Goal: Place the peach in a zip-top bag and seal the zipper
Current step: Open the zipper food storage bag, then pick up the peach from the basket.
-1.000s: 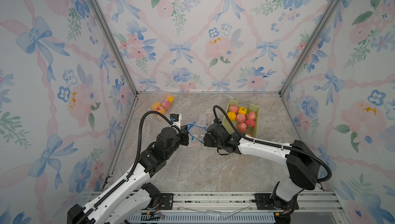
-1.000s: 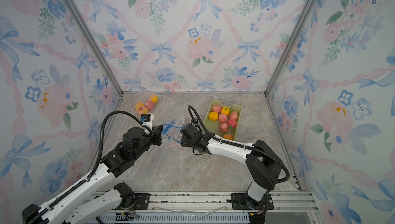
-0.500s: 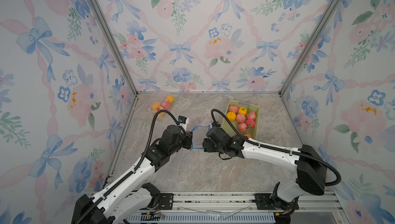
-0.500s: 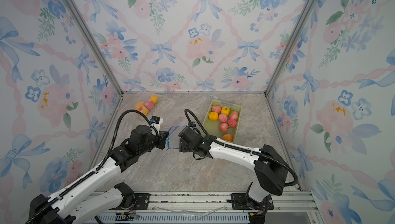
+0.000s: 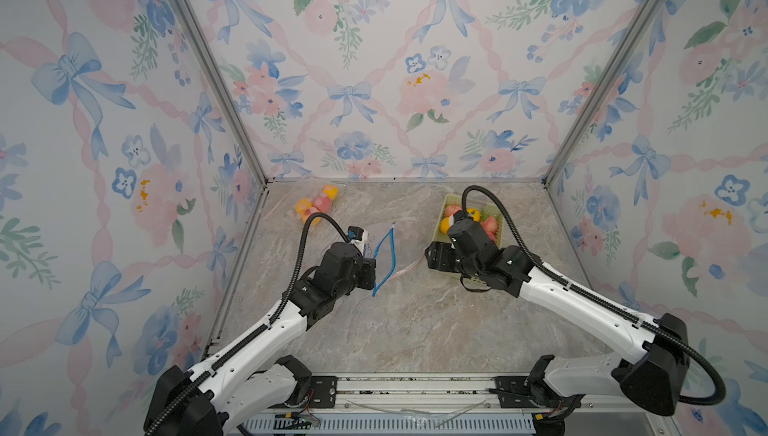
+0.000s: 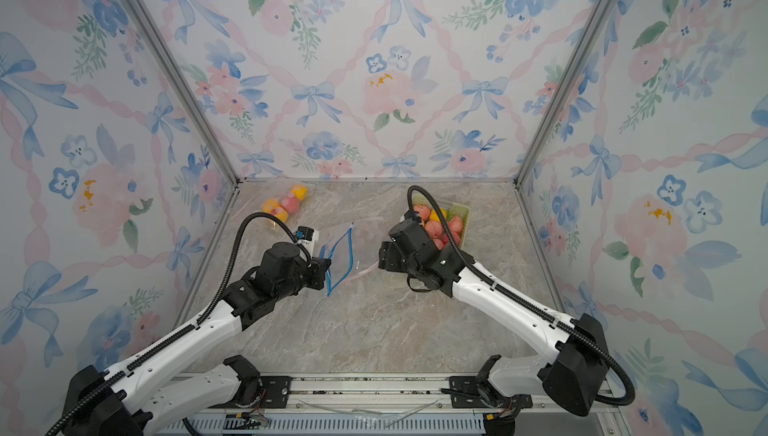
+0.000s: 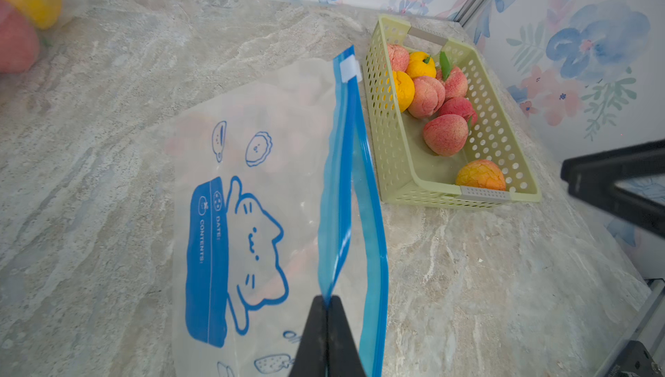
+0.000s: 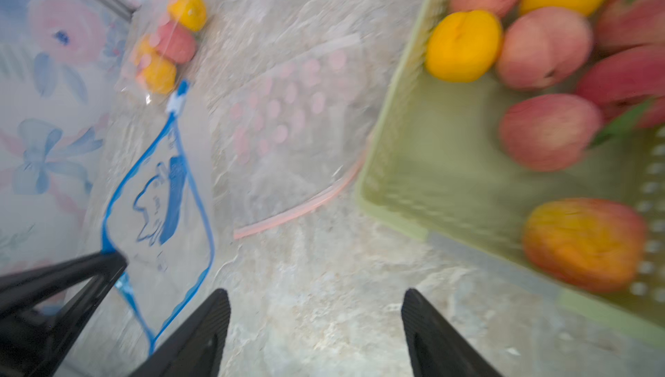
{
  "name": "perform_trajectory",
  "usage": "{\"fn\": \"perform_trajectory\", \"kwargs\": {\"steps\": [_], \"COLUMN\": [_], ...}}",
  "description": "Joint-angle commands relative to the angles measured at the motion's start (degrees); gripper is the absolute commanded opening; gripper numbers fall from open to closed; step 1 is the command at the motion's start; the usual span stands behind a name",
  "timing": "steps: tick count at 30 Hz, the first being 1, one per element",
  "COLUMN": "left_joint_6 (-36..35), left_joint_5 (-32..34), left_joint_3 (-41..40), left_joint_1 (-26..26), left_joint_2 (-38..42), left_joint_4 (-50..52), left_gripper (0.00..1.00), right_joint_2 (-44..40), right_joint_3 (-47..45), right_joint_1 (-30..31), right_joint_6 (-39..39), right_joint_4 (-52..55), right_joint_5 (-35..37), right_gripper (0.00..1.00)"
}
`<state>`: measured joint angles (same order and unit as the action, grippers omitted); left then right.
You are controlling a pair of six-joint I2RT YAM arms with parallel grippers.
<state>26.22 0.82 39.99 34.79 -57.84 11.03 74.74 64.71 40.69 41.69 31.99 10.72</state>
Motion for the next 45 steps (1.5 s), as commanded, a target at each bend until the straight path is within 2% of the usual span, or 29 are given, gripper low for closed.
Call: {"fn": "perform_trajectory", "kwargs": {"steps": [1,4,5,6,10,16,28,33,36,40,45], "left_joint_6": [1.73,2.39,2.48,2.53,3.20,4.54,6.06,6.30,6.28,6.42,6.39], "left_joint_5": [-2.33,-4.55,-4.96,-5.12,-5.94,-5.65,-6.76,-6.90,-6.89,-7.14,-6.62], "left_joint_3": [1.76,3.91,4.00,3.99,4.30,3.70,2.64,2.64,0.77,0.50,0.19], "left_joint_1": [-0.39,-0.07,0.17,0.43,1.76,3.87,4.68,4.77,4.77,4.81,4.78], "left_joint_2": [-0.93,-1.72,-1.90,-2.08,-2.53,-3.21,-4.84,-5.28,-5.49,-5.96,-5.37], "left_joint_4": [1.18,1.15,1.11,1.19,1.11,-0.58,-4.42,-5.11,-5.62,-5.95,-5.93], "left_gripper": [0.00,0.00,0.00,0.00,0.00,0.00,0.00,0.00,0.00,0.00,0.00], "right_joint_2": [0.00,2.61,3.99,5.27,12.00,22.65,34.35,35.91,35.31,34.19,30.16], "right_joint_3": [-3.04,-3.05,-2.72,-2.34,1.01,6.62,14.32,14.88,13.64,12.48,9.79], "right_joint_1": [-8.08,-14.53,-16.08,-17.16,-20.34,-21.09,-21.24,-21.17,-21.32,-21.55,-21.04], "right_joint_6": [-4.89,-9.44,-11.01,-12.08,-14.91,-15.63,-14.96,-14.69,-15.02,-15.67,-15.43], "right_joint_4": [6.07,5.92,5.52,5.18,4.55,4.75,3.31,3.53,2.47,1.78,1.75], "right_joint_5": [-2.01,-2.68,-2.66,-2.78,-2.92,-1.70,1.51,3.21,3.65,2.80,0.21], "right_gripper": [0.78,0.80,0.88,0.90,0.90,0.87,0.83,0.79,0.73,0.60,0.52]}}
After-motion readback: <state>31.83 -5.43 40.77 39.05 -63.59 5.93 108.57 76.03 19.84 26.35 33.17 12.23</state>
